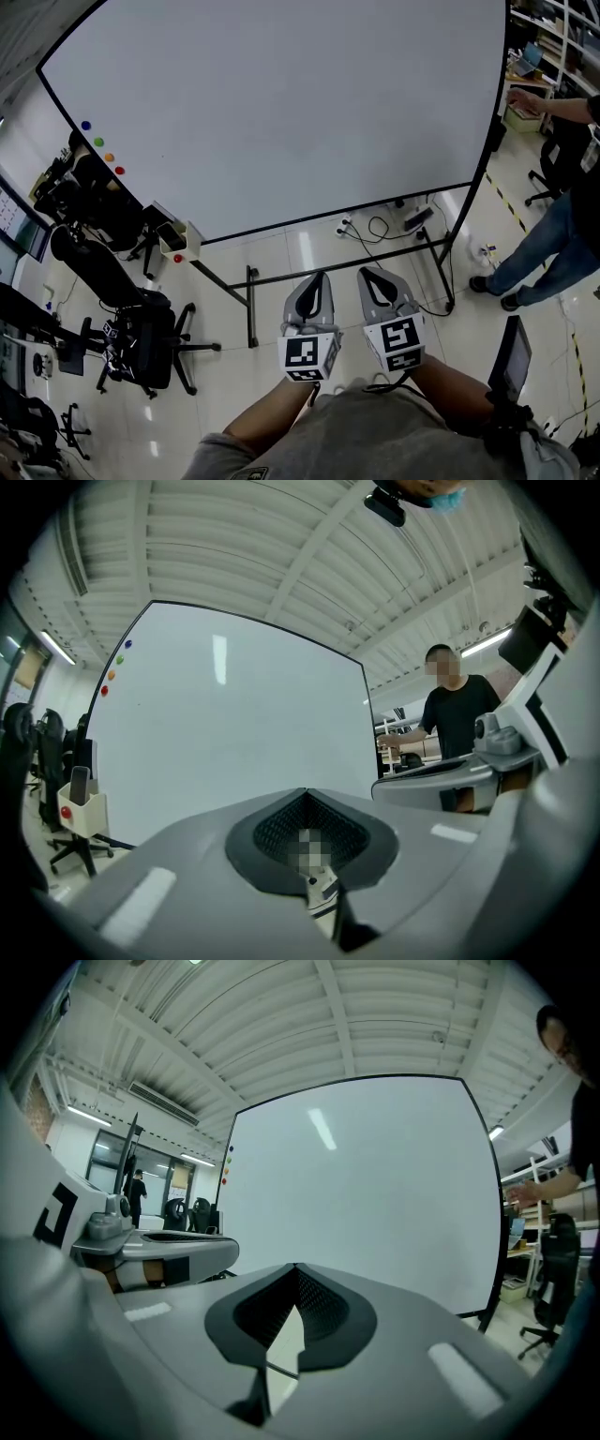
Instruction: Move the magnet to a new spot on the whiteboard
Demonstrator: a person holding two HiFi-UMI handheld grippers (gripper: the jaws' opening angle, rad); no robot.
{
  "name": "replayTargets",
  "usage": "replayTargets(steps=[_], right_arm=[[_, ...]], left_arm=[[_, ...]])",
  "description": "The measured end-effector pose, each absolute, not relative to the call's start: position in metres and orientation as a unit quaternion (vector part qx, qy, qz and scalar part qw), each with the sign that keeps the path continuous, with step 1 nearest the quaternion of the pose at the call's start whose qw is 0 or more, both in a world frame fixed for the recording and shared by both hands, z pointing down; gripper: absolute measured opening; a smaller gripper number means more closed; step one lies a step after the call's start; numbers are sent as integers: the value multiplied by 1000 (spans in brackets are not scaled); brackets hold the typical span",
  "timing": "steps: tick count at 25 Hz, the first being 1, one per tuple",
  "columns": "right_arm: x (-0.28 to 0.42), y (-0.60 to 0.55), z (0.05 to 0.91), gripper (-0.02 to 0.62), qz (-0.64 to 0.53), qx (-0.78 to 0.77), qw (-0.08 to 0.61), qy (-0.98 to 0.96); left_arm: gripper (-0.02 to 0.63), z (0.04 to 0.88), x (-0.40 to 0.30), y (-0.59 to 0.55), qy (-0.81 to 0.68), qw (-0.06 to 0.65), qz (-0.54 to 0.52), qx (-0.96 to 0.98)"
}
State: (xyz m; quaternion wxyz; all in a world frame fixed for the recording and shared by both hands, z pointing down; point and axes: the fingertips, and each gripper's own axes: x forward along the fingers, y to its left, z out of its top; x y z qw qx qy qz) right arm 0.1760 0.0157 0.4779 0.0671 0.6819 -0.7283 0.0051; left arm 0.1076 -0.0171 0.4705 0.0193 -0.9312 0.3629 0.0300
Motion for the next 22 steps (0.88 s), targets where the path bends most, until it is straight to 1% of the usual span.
replayTargets(steps=[22], right_arm=[[182,17,468,6,1,684,65,-727]], left_arm=[[0,463,113,-14,362,27,27,-931]])
